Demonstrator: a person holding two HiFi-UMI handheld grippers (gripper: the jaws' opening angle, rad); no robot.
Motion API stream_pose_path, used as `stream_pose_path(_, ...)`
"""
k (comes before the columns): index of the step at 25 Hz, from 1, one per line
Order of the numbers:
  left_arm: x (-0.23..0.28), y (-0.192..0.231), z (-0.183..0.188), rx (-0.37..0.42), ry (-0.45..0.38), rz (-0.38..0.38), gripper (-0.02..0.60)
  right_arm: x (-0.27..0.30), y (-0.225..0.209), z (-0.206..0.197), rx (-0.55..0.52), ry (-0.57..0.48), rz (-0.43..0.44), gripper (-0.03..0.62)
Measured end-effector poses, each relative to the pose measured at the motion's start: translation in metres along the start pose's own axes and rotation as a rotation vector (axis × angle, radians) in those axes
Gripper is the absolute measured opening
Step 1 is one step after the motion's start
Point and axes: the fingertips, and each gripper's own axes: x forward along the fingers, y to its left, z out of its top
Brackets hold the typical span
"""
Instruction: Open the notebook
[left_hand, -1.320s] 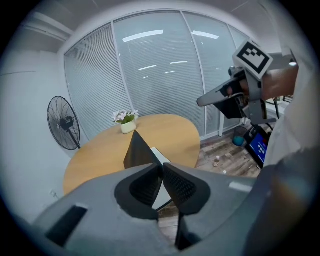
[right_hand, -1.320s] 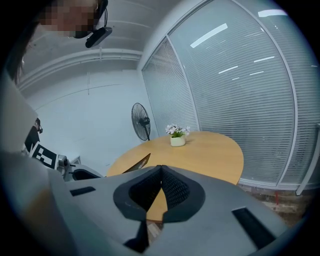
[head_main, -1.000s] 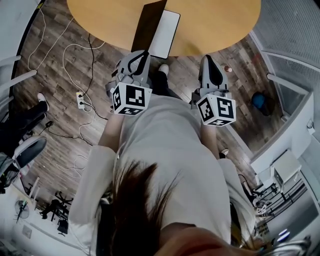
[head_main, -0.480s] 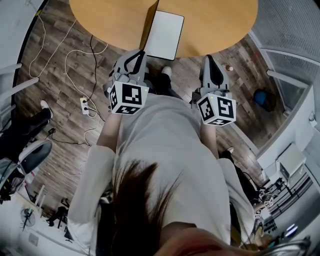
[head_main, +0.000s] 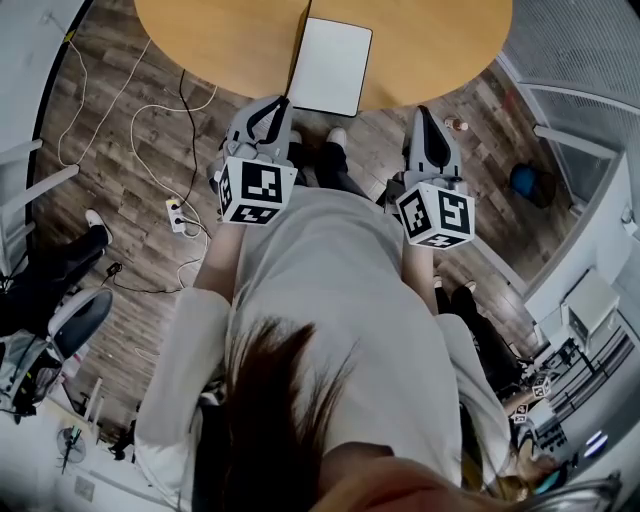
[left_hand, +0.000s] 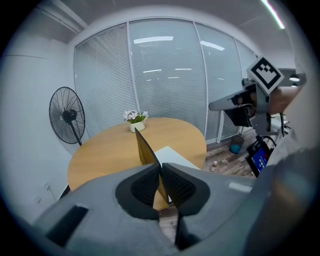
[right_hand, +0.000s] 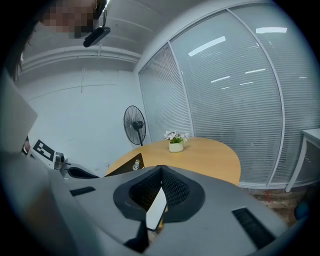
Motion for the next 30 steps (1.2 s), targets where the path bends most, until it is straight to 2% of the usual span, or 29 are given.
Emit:
stream_pose_path(17,-0.009,0.028,-0.017,-0.093,-0.037,0.000,0.034,0.001,0.027,-0.002,-0.017,0.000,-0.026,0.002)
stream_pose_path(30,-0.014,0.044,-0.031,-0.125,-0.049,0.003,0.035,-0.001,0.047,-0.002,-0.034,-0.007,-0.042,0.002)
